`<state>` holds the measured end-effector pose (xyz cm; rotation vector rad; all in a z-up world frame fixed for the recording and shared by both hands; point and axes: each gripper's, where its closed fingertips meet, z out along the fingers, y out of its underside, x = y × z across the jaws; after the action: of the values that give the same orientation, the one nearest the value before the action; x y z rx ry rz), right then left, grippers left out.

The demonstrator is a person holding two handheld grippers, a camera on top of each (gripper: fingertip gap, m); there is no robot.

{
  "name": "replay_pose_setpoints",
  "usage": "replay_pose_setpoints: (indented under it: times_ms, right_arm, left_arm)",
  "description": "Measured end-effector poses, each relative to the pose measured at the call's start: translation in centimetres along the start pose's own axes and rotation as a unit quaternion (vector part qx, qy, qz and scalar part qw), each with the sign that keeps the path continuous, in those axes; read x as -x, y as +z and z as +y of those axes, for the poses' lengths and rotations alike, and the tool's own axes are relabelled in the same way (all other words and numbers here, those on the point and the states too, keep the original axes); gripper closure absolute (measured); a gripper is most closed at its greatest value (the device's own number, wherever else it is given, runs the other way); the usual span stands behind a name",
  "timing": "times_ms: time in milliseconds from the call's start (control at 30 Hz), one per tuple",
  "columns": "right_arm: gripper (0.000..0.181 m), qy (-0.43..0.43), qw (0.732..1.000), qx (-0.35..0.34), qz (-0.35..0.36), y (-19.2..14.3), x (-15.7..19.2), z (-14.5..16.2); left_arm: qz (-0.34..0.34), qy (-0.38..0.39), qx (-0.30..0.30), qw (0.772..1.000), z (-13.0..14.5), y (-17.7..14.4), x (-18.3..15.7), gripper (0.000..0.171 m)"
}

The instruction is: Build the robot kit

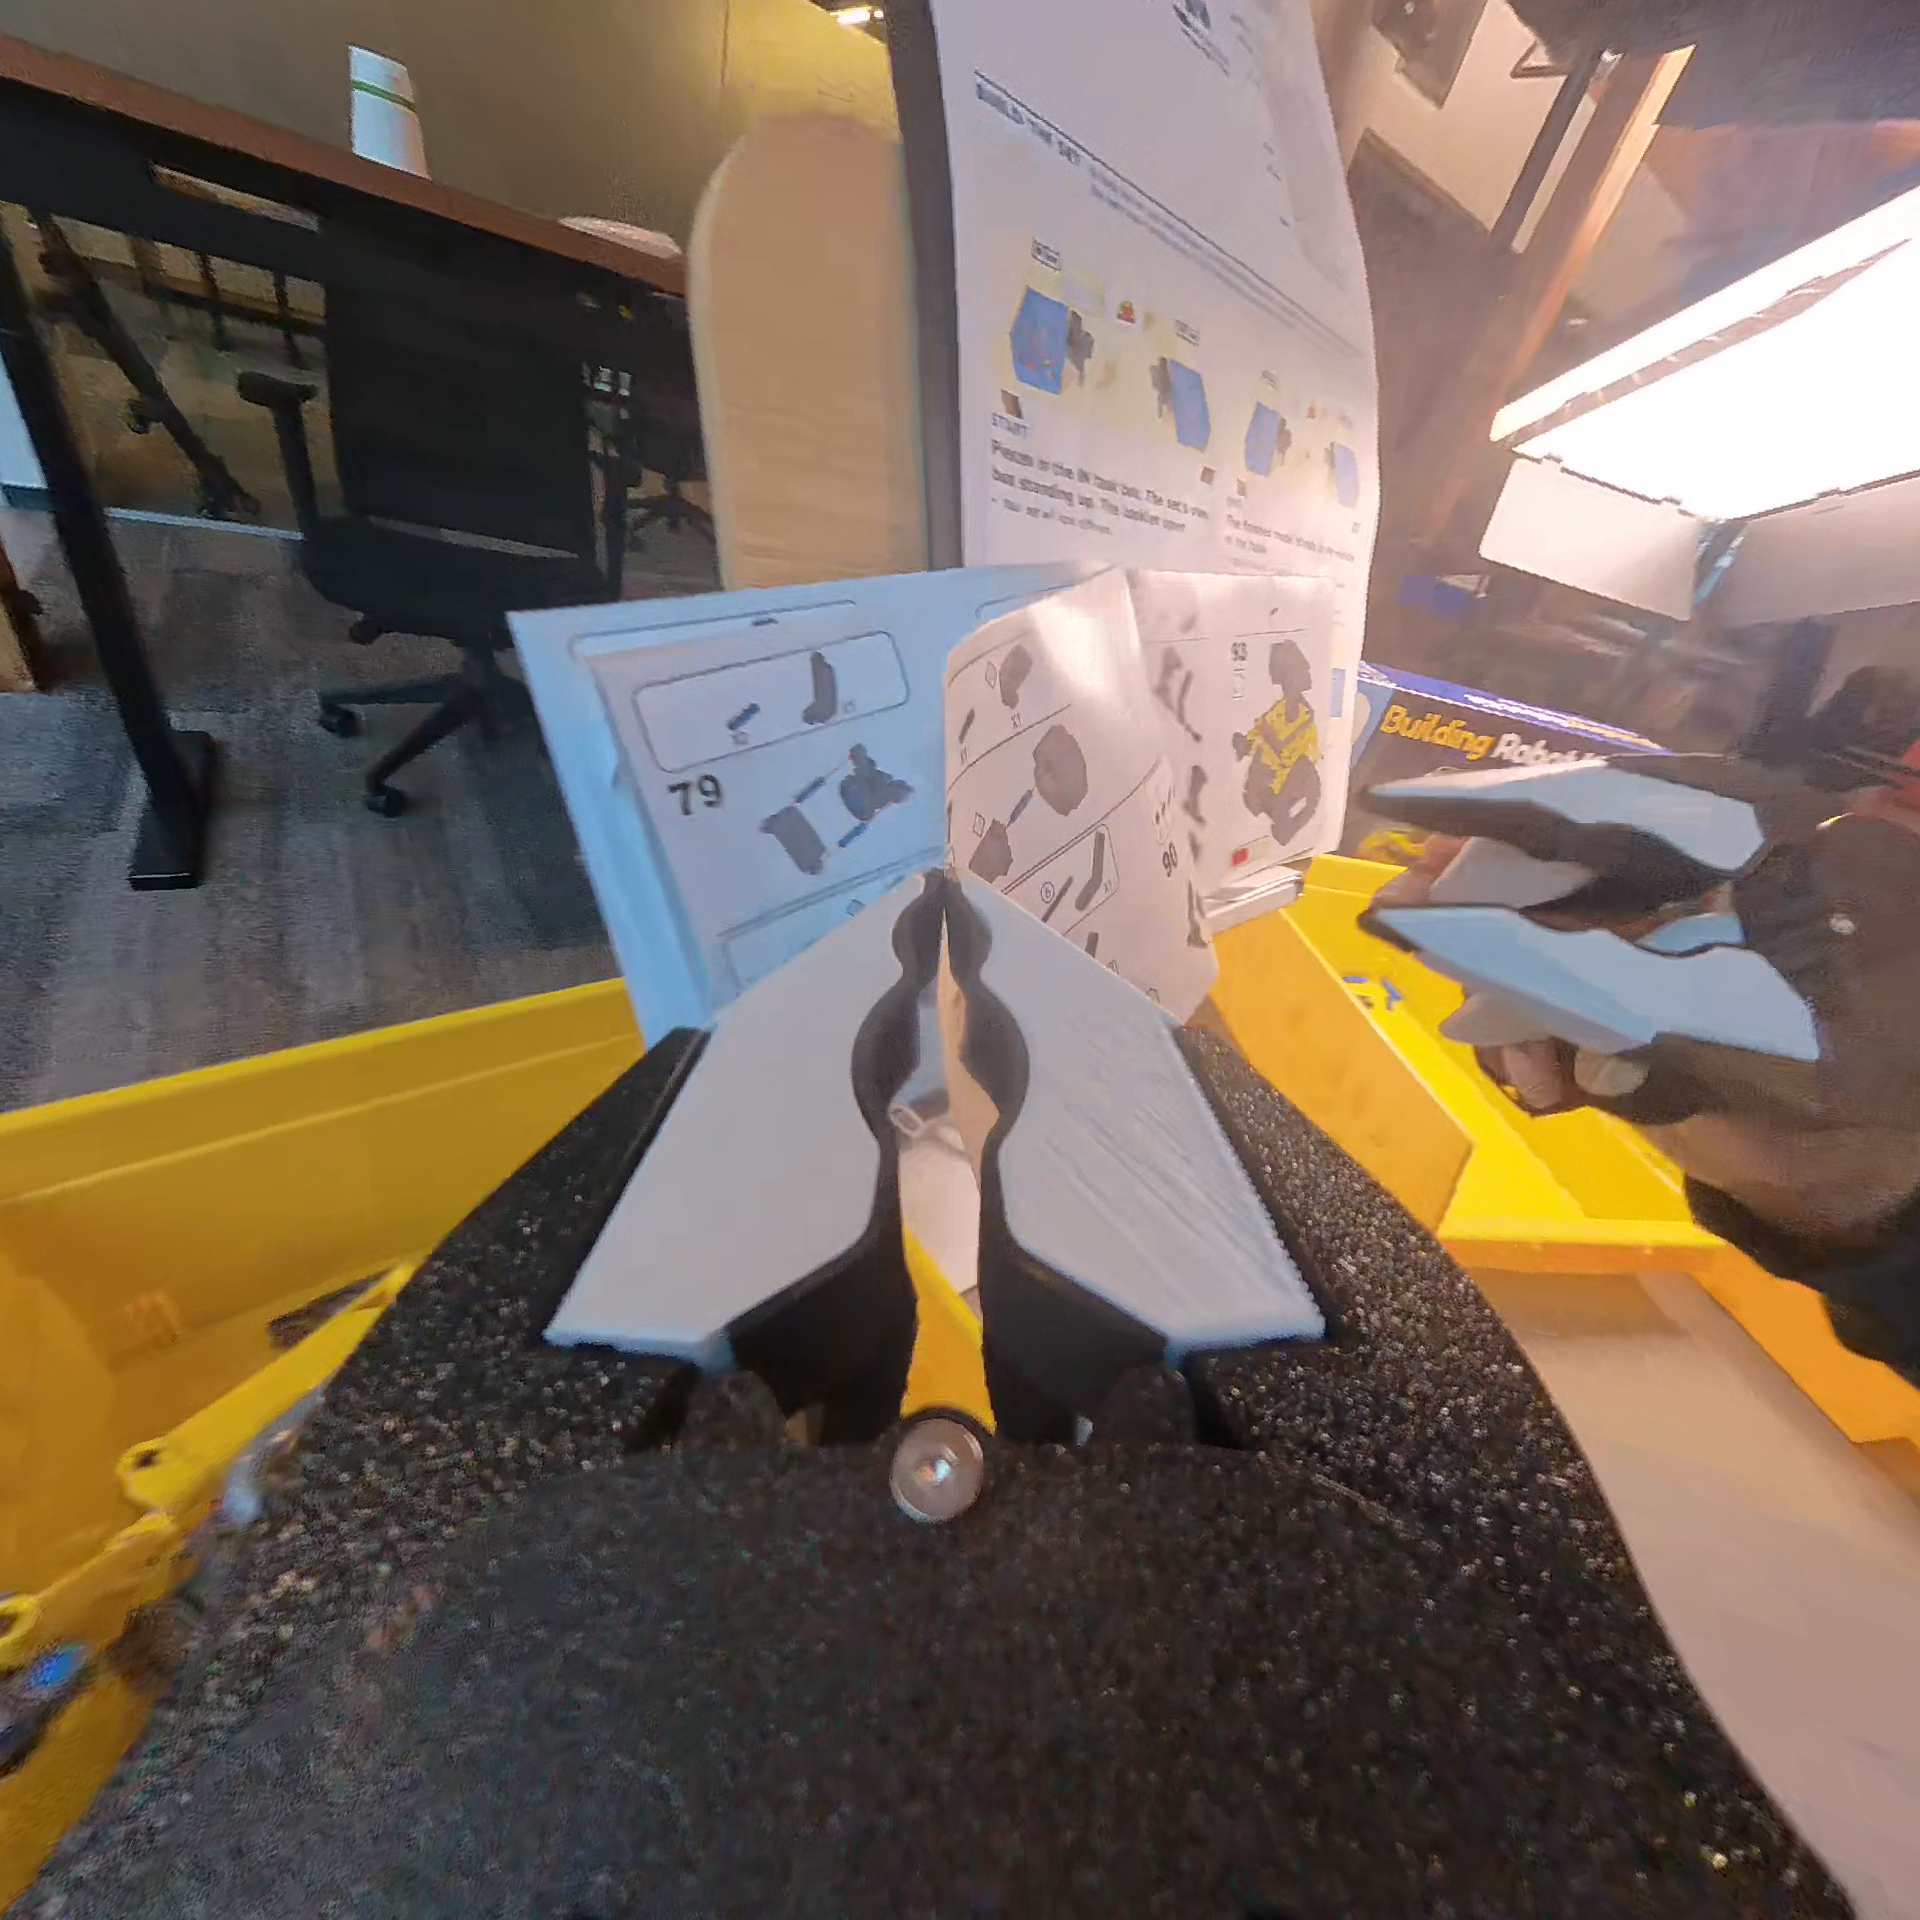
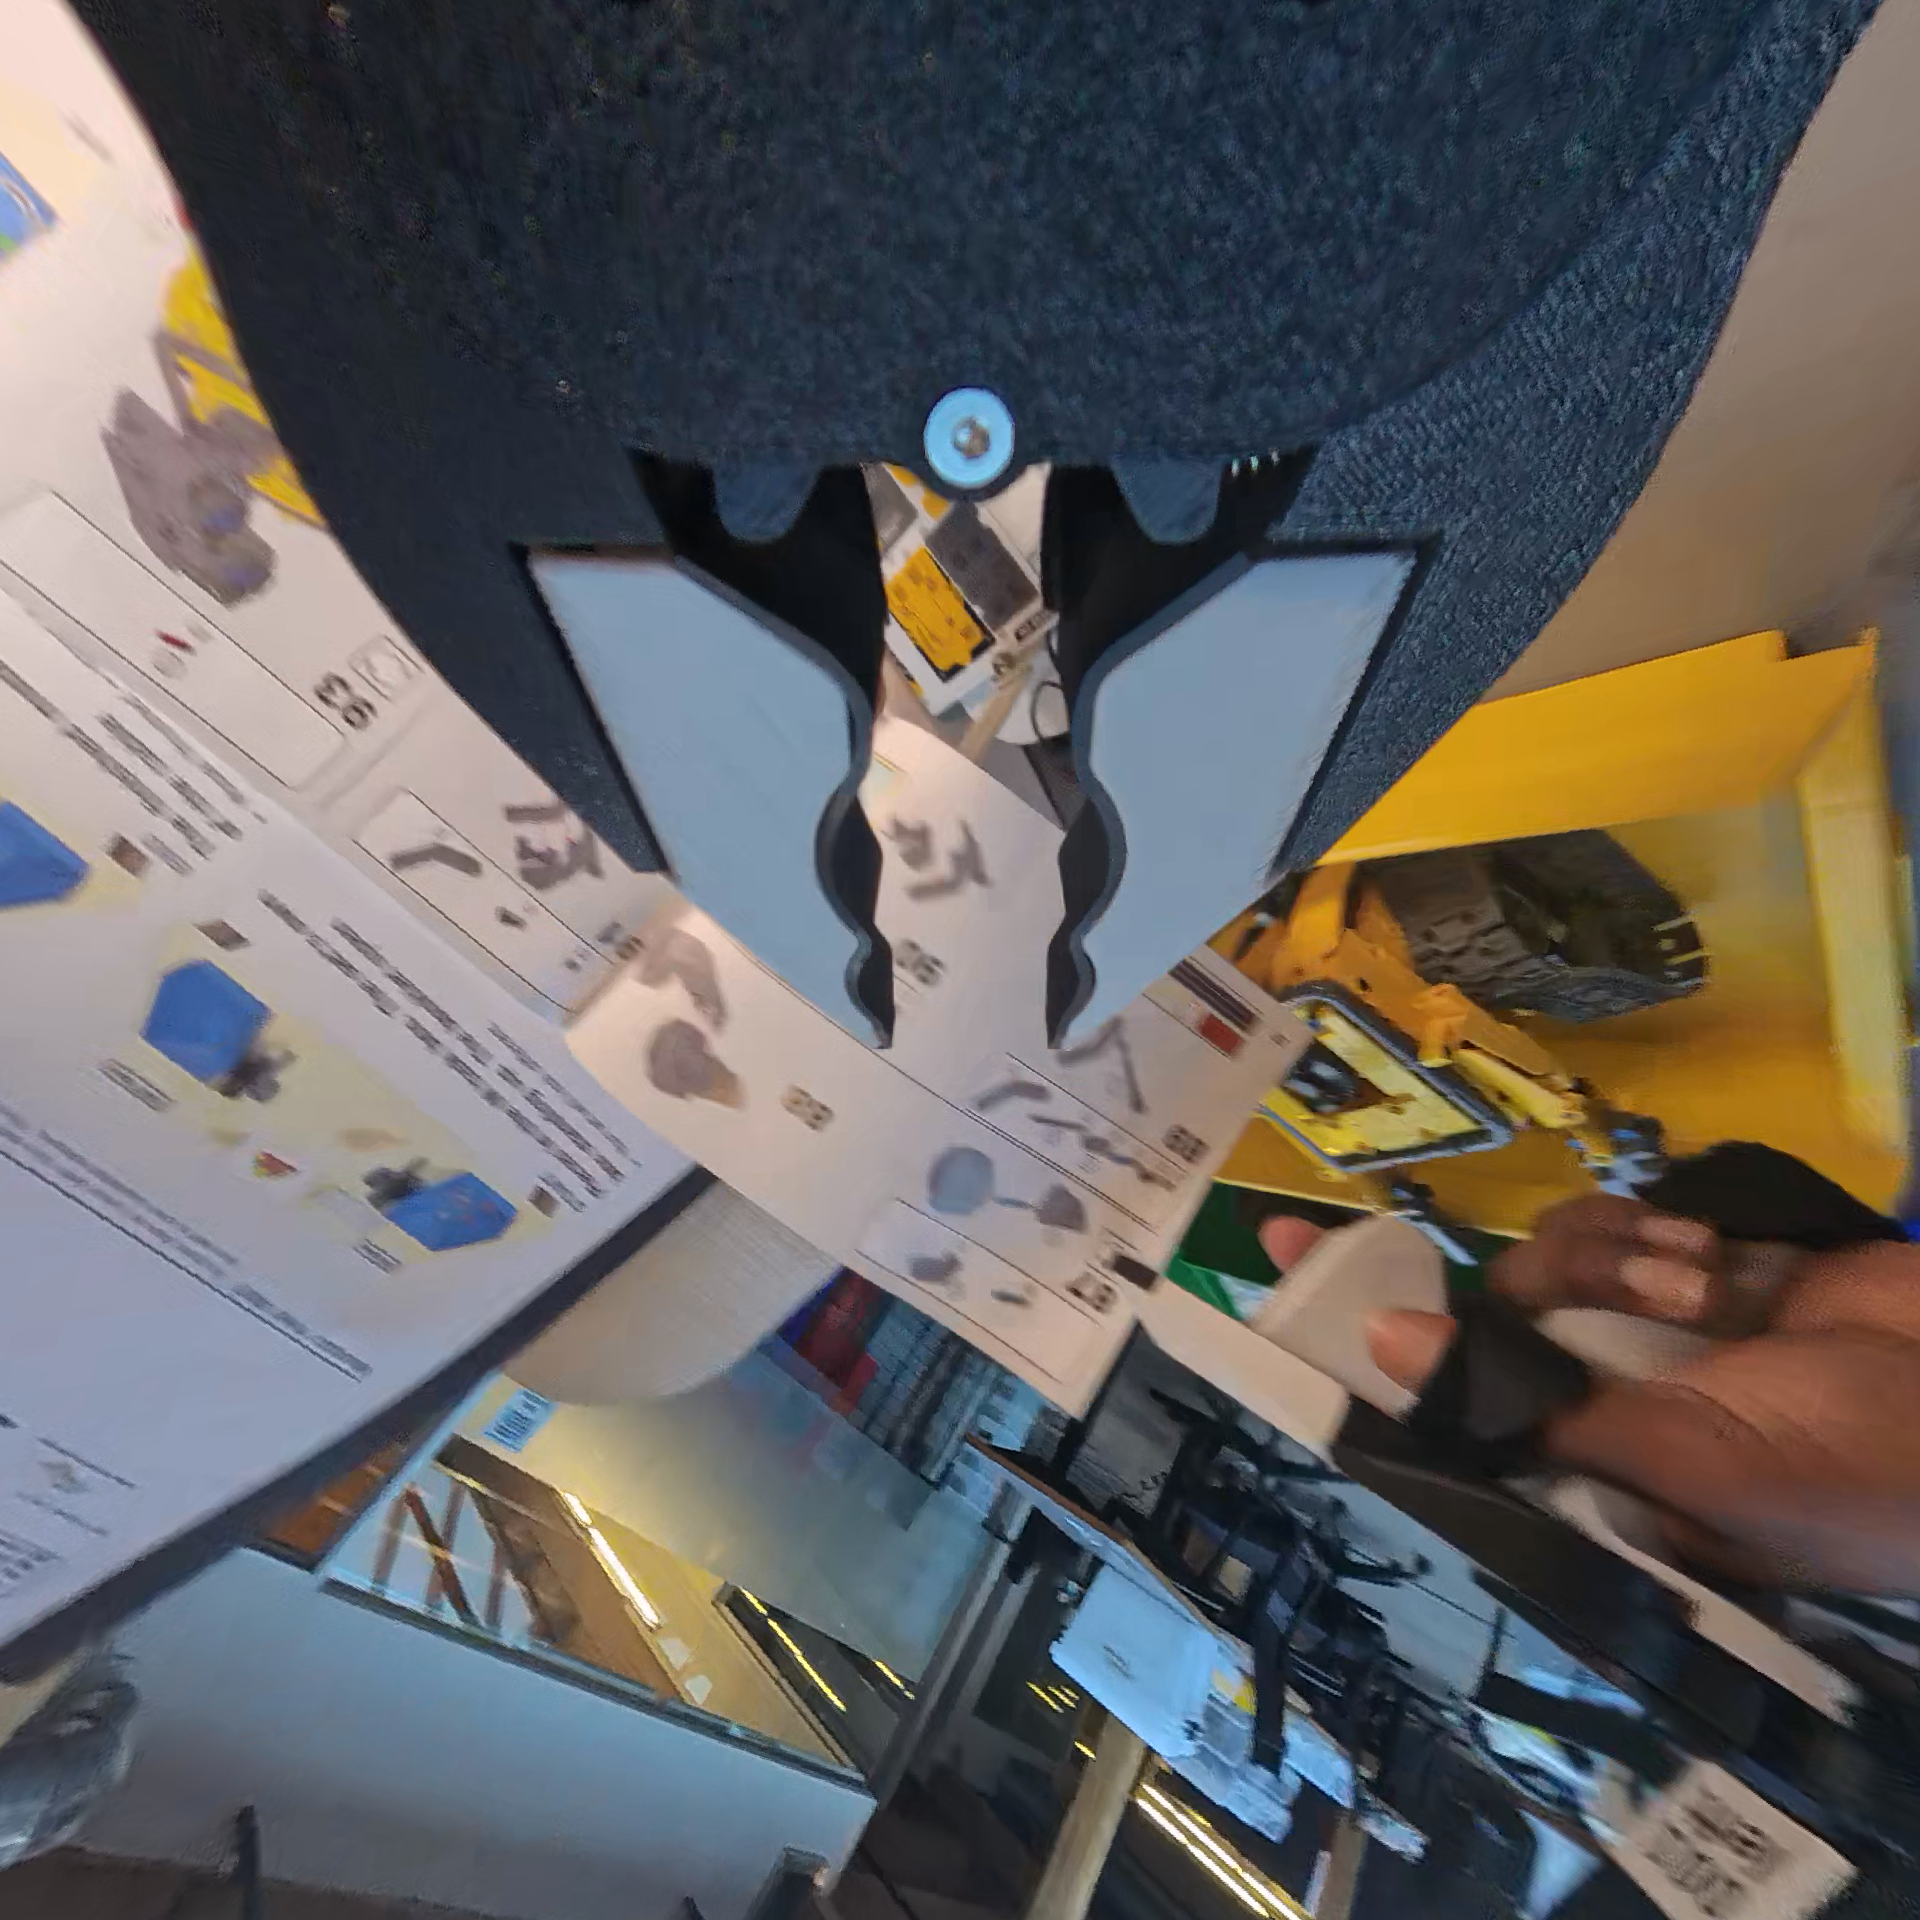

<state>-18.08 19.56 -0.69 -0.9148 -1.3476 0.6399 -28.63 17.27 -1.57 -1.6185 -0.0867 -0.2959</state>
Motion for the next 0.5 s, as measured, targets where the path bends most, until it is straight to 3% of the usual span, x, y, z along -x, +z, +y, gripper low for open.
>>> replay_pose_setpoints:
  times_ms: [167, 300, 367, 500]
  right_arm:
    - [0.121, 0.034, 0.988, 0.082, 0.13, -0.2, -7.5, 4.8]
    - [0.082, -0.004, 0.967, 0.158, 0.198, 2.3, -8.5, 7.5]
    - [0.077, 0.013, 0.959, 0.156, 0.235, 2.9, -8.9, 7.9]
    - [0.061, 0.087, 0.94, 0.165, 0.286, 0.9, -10.7, 9.8]
  left_arm:
    - [-0.068, 0.076, 0.035, 0.994, -1.9, 0.9, 4.2, 0.171]
    - [-0.093, 0.135, 0.07, 0.984, -2.2, 3.4, 5.3, 0.171]
    - [-0.099, 0.154, 0.076, 0.98, -2.3, 4.1, 5.2, 0.171]
    - [-0.08, 0.157, 0.053, 0.983, -2.9, 4.6, 4.0, 0.171]
